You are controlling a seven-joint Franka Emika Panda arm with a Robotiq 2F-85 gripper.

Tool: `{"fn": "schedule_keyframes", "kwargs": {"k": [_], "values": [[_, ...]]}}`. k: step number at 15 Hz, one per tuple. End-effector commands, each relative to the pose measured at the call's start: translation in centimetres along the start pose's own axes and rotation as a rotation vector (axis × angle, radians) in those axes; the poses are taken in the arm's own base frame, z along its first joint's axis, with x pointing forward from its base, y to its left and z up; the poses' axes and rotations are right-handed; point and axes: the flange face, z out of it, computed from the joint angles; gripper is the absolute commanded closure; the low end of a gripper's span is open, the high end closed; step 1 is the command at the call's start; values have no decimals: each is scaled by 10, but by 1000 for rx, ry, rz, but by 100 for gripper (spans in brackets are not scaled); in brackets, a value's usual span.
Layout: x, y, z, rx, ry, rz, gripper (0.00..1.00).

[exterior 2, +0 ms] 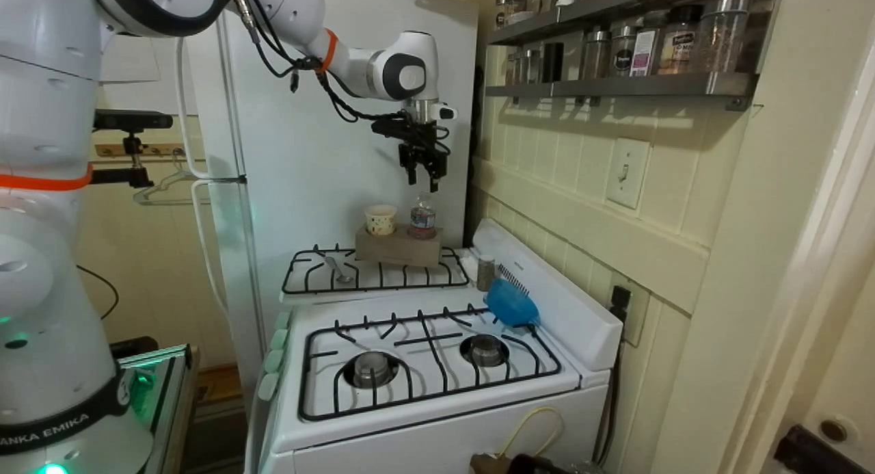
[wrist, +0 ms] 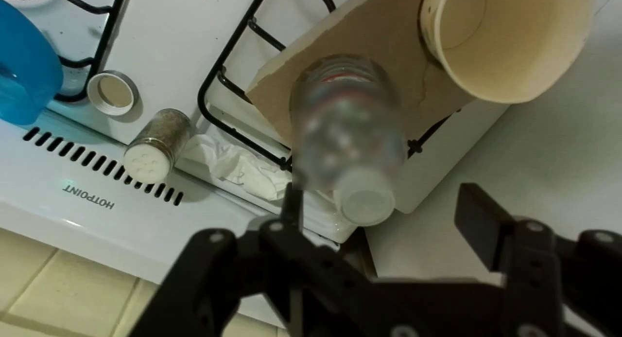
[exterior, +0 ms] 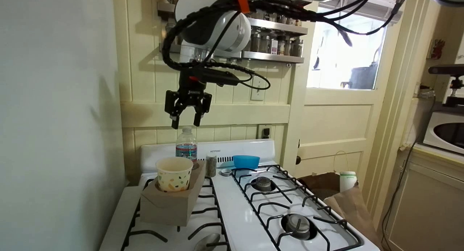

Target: Remove the bottle from the box

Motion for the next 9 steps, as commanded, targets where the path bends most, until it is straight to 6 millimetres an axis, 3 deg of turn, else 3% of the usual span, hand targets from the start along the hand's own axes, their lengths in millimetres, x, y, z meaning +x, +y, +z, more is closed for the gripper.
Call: {"fn": "schedule_keyframes", "kwargs": {"k": [1, 2, 3, 7, 9], "values": [[4, -1, 5, 1, -35, 9, 29], [4, -1, 7, 2, -36, 8, 38], [4, -1, 8, 2, -36, 6, 32], [5, -1, 12, -2, -39, 4, 39], [6, 0, 11, -5, -39, 6, 64]]}}
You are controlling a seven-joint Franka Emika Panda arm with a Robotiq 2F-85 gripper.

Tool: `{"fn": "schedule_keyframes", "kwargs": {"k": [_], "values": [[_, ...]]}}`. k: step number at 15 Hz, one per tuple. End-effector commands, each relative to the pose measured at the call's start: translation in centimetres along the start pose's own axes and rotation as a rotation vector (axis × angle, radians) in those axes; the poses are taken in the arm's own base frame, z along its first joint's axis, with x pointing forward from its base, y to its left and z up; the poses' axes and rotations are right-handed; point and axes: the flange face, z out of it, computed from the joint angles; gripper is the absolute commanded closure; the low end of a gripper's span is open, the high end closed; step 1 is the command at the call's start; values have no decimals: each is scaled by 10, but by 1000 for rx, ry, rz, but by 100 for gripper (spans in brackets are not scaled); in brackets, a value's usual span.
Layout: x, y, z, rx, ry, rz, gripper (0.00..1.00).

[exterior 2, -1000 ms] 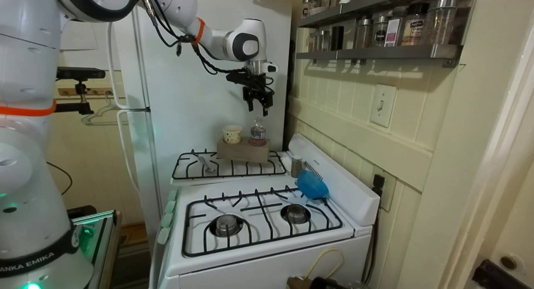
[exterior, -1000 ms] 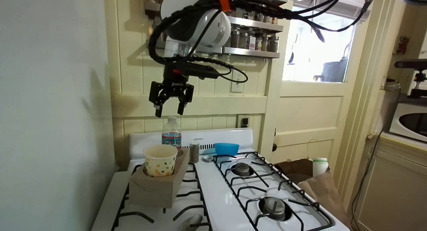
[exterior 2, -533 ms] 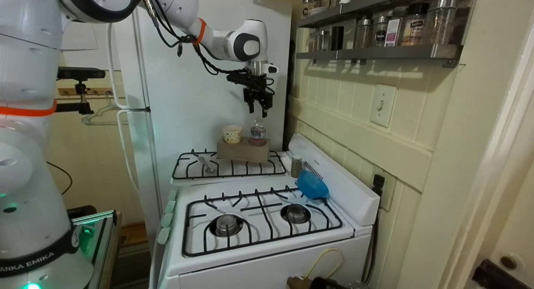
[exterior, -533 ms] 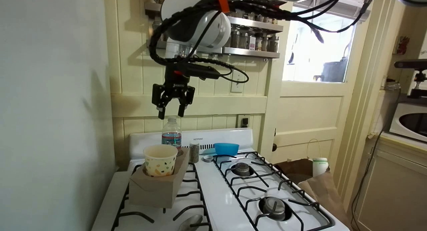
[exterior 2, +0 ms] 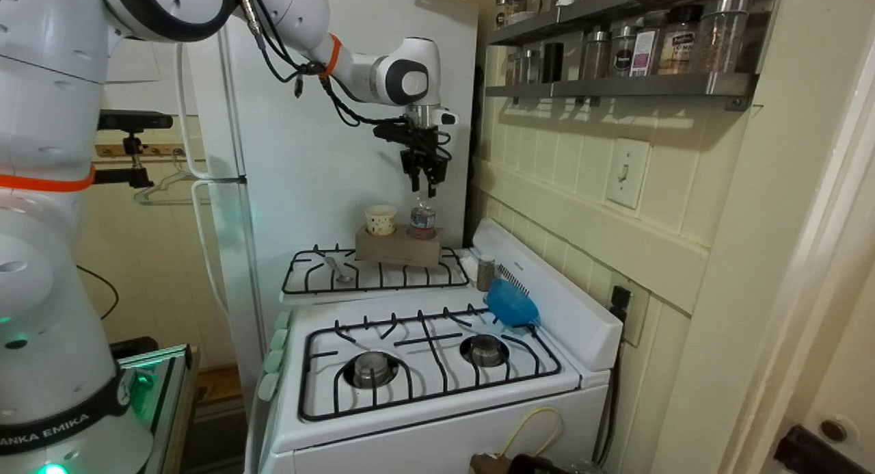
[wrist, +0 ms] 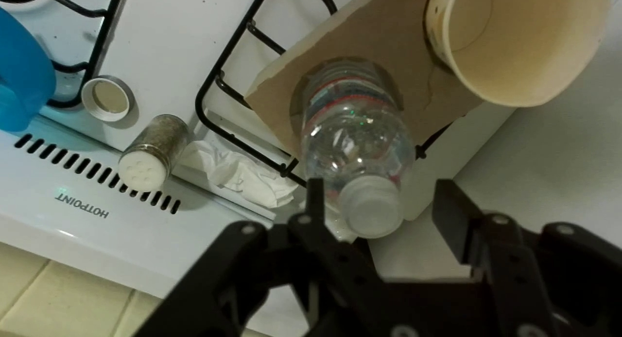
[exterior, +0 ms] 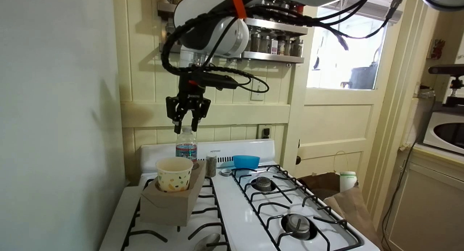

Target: Remove the bottle from the box

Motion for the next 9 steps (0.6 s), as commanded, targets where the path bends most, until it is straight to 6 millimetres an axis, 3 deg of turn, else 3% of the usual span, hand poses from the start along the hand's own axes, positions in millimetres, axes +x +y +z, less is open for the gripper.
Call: {"fn": "schedule_keyframes", "kwargs": {"k": [1, 5, 9], "values": [[3, -2, -1, -12, -23, 1, 65], [2, -4, -8, -31, -18, -5, 93], [-3, -17, -25, -37, -14, -35, 92]]}}
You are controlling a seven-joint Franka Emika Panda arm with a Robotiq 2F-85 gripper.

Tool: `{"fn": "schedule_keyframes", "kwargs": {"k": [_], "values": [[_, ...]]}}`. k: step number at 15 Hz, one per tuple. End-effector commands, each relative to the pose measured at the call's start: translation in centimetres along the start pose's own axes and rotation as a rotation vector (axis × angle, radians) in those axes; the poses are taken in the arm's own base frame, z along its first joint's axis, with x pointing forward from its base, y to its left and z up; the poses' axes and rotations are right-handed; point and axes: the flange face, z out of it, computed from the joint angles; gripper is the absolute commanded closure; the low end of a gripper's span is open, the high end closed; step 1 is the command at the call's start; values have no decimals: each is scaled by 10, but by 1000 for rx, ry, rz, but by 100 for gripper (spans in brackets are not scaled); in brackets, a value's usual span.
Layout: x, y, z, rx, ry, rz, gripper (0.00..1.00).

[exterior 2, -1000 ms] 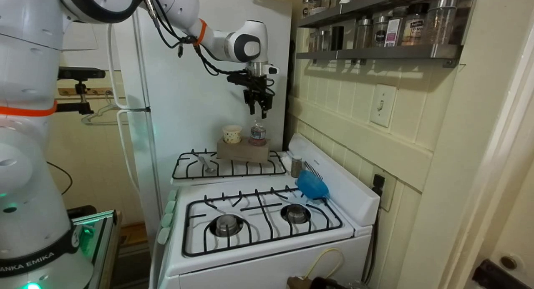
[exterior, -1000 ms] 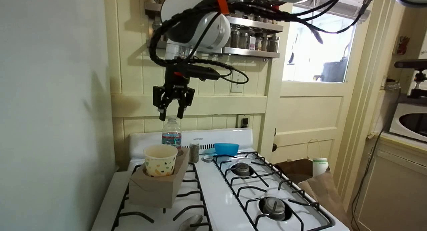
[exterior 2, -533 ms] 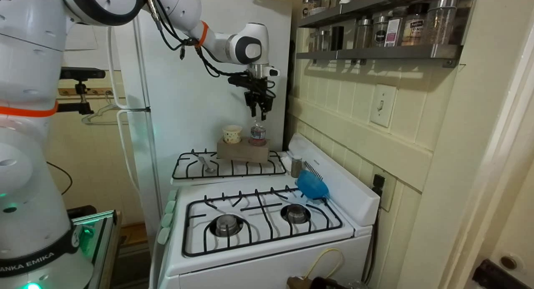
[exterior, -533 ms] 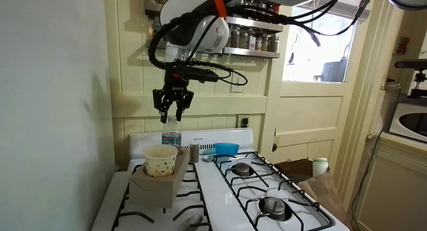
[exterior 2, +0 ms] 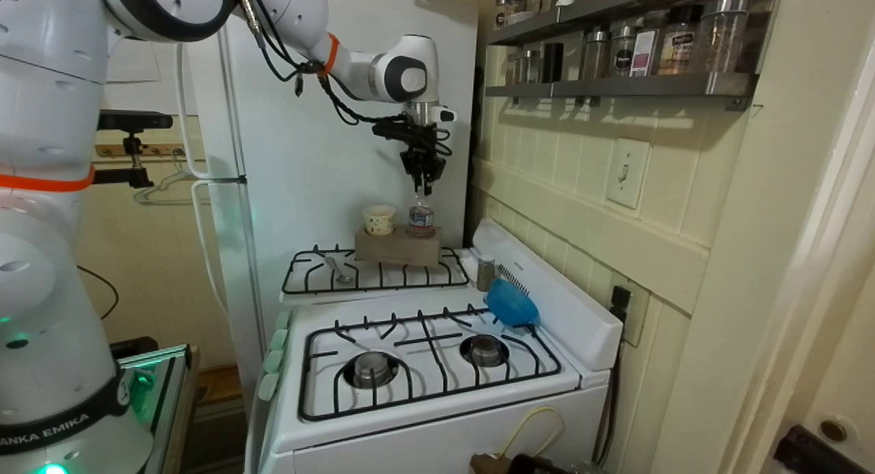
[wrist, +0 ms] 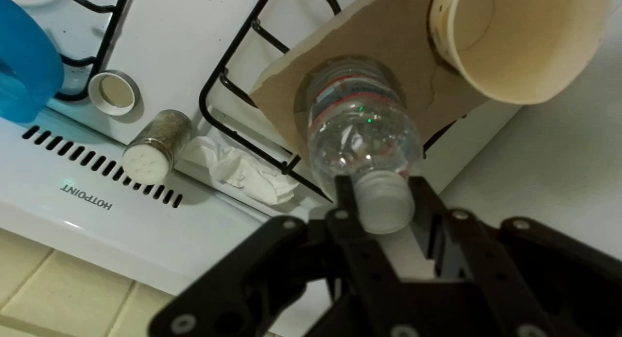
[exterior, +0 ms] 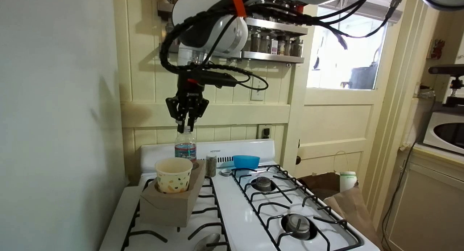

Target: Remove the bottle from the box

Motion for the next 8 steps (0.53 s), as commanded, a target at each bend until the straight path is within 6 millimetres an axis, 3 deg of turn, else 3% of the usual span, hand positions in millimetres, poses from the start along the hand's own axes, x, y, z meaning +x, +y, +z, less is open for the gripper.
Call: {"fn": "schedule_keyframes", "kwargs": {"k": [1, 8], "values": [[-5, -16, -26, -21, -5, -25, 92], [-13, -25, -68, -68, 69, -47, 92]]}}
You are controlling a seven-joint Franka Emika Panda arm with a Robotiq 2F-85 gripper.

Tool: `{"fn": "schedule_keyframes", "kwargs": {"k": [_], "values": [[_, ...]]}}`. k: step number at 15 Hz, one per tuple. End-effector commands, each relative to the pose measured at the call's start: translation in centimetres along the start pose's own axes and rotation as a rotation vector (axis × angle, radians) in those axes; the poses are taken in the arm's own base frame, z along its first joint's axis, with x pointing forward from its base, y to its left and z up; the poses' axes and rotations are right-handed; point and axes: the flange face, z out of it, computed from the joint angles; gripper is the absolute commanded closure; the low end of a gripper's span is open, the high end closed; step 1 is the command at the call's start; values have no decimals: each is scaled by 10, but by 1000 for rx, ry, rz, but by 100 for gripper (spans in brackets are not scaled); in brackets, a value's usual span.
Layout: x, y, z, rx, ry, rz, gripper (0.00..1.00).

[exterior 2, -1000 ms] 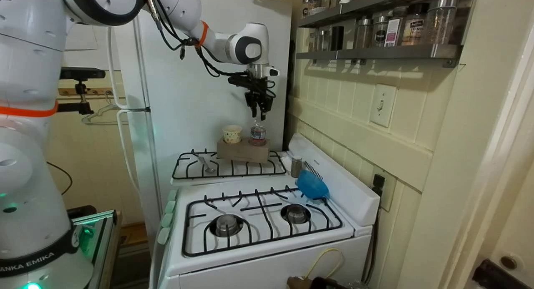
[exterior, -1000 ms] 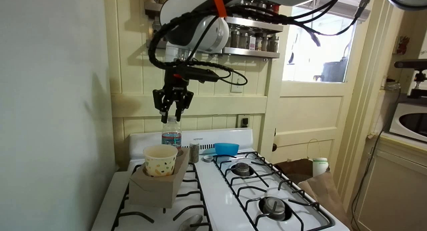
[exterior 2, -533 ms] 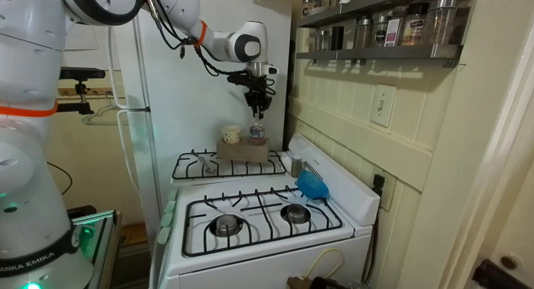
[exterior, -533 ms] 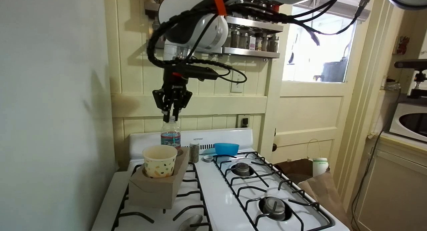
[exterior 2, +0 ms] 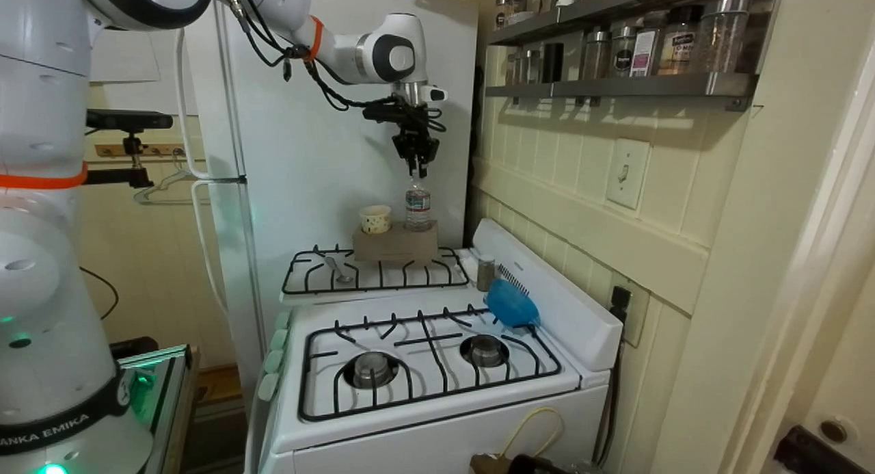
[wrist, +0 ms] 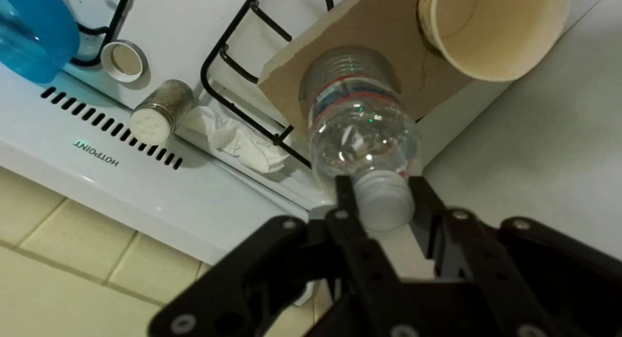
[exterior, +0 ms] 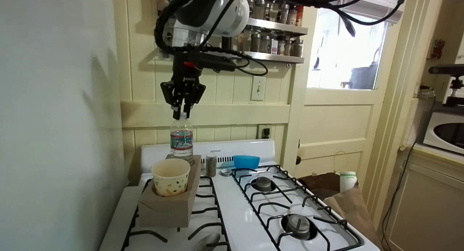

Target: Remove the bottle from the box

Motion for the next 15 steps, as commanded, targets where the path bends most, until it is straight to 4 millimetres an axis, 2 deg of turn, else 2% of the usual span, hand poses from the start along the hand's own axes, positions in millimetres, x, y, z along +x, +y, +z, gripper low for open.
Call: {"fn": "schedule_keyframes", "kwargs": {"k": [1, 4, 9, 11, 14, 15], "values": [[-8, -1, -33, -38, 29, 4, 92], [-10, 3, -49, -28, 54, 14, 92], [-10, 0, -45, -1, 46, -33, 92], [-10, -2, -44, 89, 46, -68, 92], [-12, 0, -40, 13, 30, -76, 92], [-12, -1, -39, 41, 27, -105, 92]]}}
